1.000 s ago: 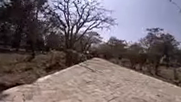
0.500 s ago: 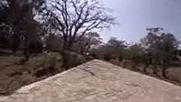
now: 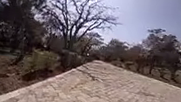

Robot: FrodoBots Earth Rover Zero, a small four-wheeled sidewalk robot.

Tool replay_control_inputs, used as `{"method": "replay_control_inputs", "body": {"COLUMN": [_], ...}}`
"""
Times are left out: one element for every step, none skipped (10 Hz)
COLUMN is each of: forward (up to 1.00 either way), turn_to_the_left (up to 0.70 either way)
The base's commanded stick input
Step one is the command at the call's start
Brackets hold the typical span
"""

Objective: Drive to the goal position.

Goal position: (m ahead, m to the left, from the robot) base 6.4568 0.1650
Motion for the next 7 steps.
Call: {"method": "replay_control_inputs", "body": {"forward": [1.00, 1.00, 1.00, 1.00, 1.00, 1.00, 1.00], "turn_to_the_left": [0.00, 0.00, 0.00, 0.00, 0.00, 0.00, 0.00]}}
